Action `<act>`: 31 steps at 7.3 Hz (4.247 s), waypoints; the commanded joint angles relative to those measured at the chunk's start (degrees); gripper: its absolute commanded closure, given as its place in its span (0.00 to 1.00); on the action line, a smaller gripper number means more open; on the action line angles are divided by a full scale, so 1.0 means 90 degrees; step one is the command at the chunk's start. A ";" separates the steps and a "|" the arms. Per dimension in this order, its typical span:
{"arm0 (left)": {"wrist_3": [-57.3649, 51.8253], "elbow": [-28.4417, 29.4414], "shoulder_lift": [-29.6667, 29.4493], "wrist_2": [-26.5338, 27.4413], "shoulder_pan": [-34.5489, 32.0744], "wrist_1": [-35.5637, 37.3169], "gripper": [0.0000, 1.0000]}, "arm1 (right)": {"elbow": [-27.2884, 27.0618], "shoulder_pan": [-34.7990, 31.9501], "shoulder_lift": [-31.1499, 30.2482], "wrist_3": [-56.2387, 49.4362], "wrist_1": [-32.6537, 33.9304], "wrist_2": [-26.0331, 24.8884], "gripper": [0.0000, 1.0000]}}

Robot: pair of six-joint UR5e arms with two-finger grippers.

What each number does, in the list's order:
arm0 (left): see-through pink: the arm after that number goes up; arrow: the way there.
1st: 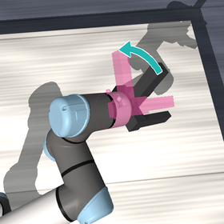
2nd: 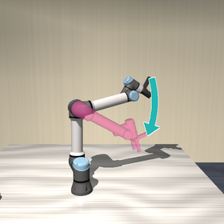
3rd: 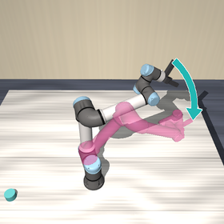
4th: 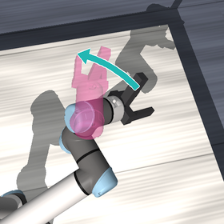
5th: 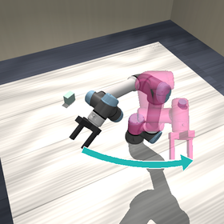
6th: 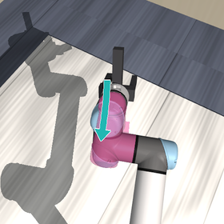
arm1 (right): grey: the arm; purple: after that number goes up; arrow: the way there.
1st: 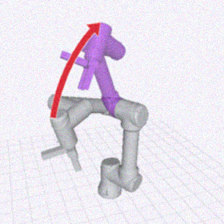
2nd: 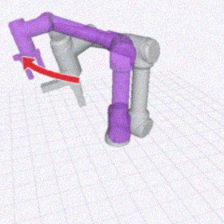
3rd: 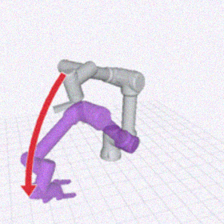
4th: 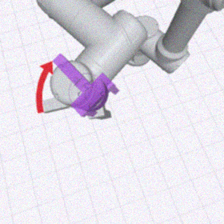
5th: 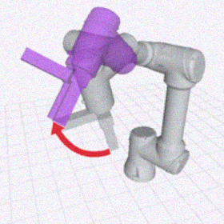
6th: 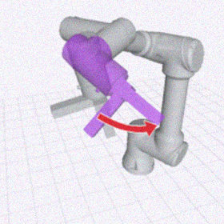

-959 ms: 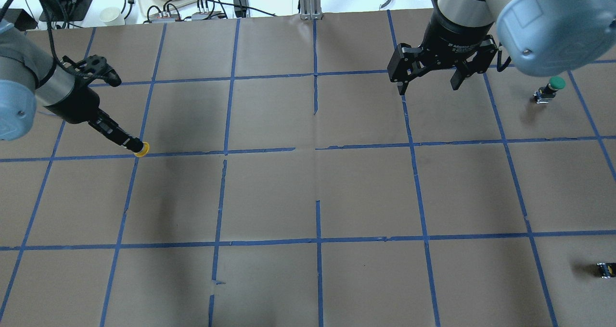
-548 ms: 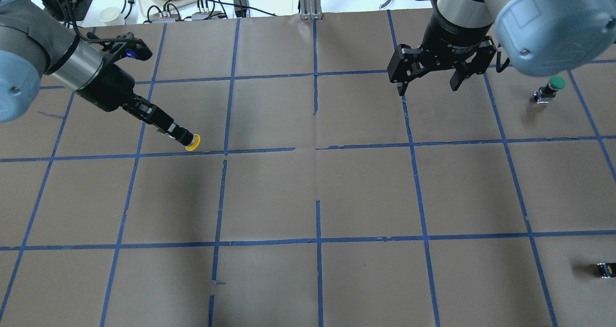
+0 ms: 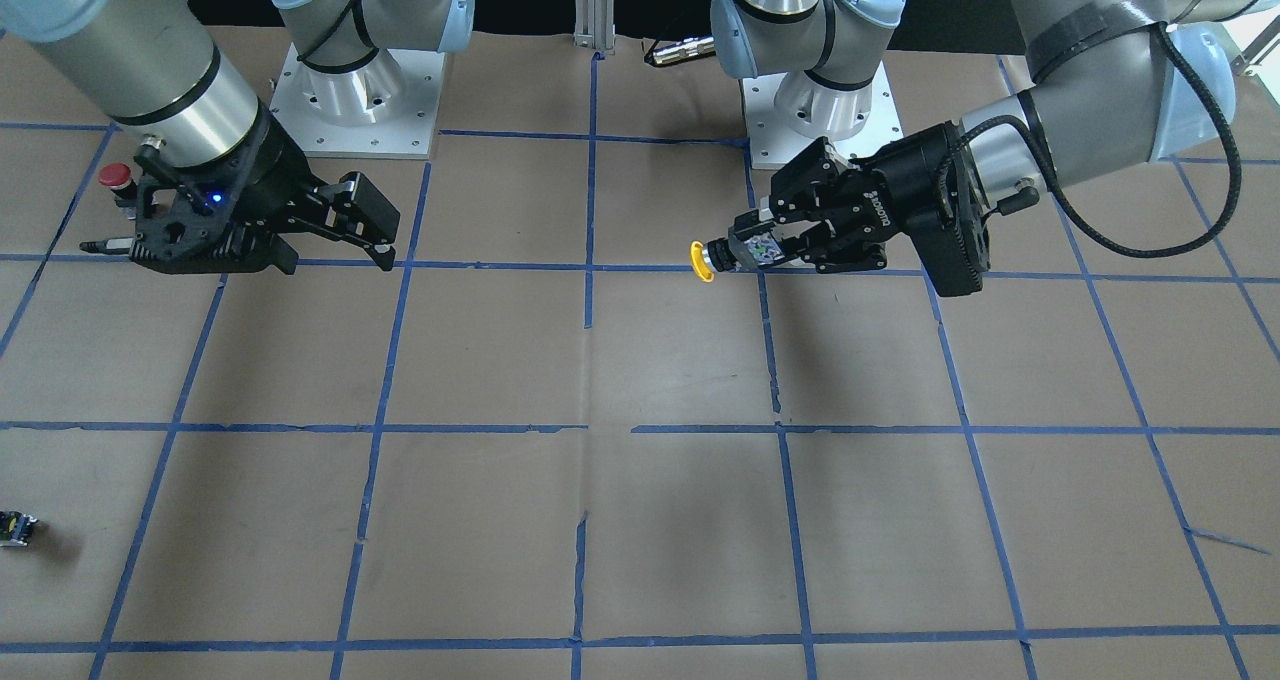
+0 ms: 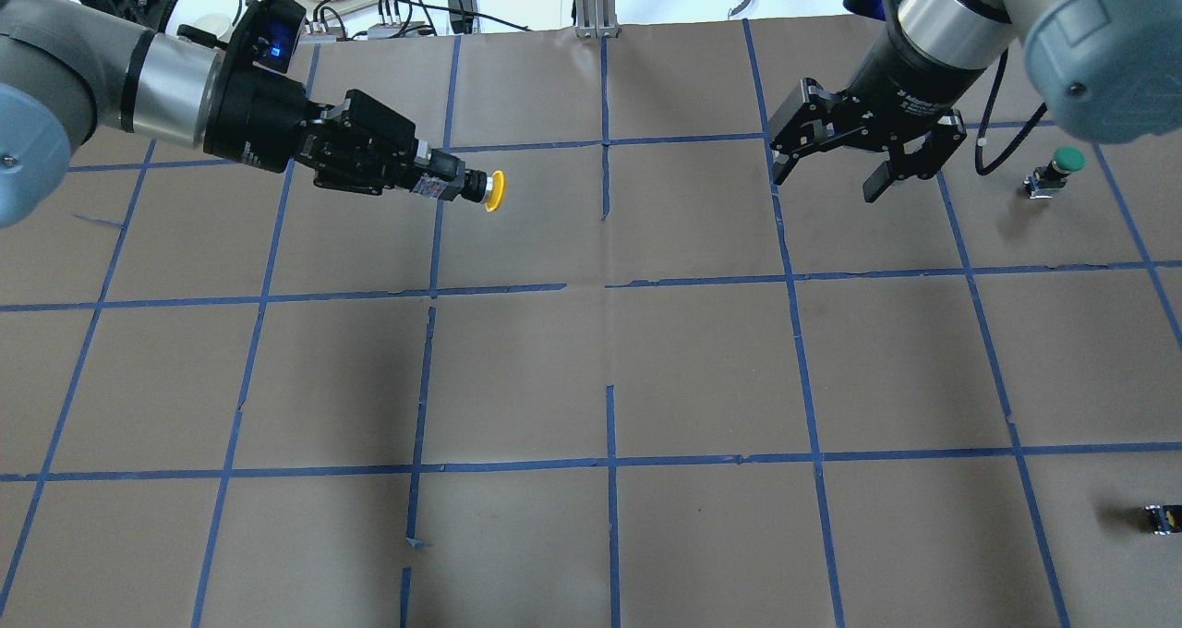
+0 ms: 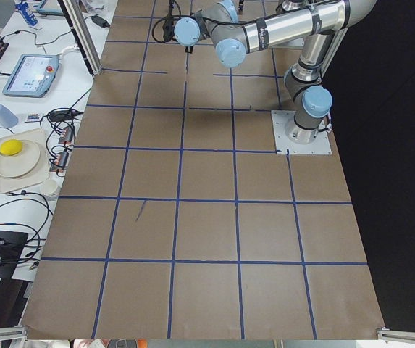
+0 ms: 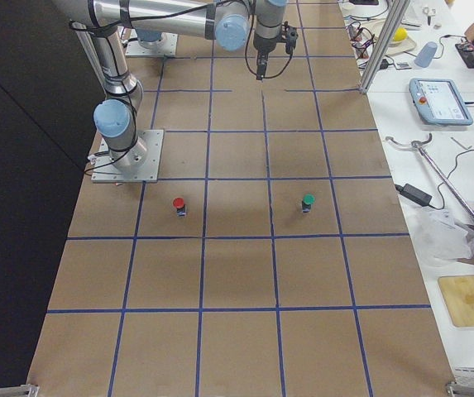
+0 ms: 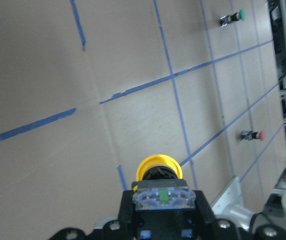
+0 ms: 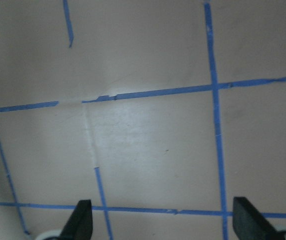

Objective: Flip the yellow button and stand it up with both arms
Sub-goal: 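Raise the button with the left gripper while the right gripper swings over, then close the right gripper on the yellow cap held by the left gripper, then open the left gripper and pull it back from the button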

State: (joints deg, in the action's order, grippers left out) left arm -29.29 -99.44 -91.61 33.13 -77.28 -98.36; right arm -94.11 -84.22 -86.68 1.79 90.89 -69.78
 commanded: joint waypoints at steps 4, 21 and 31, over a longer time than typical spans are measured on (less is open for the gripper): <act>0.1601 -0.0142 0.0198 -0.2274 -0.0435 0.0020 0.88 | -0.0745 0.0413 -0.0095 0.0727 -0.1086 0.5342 0.01; 0.1828 -0.0367 0.0227 -0.2842 -0.0495 0.0059 0.91 | -0.0725 -0.0222 -0.0047 0.0876 0.0008 0.6904 0.20; 0.2151 -0.0270 0.0266 -0.2784 -0.0398 0.0040 0.14 | -0.0657 -0.0203 -0.0027 0.0866 0.0145 0.6836 0.68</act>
State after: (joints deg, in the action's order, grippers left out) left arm -10.01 -102.48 -89.55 7.57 -81.51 -97.79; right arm -100.37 -86.19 -87.01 9.54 92.16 -7.82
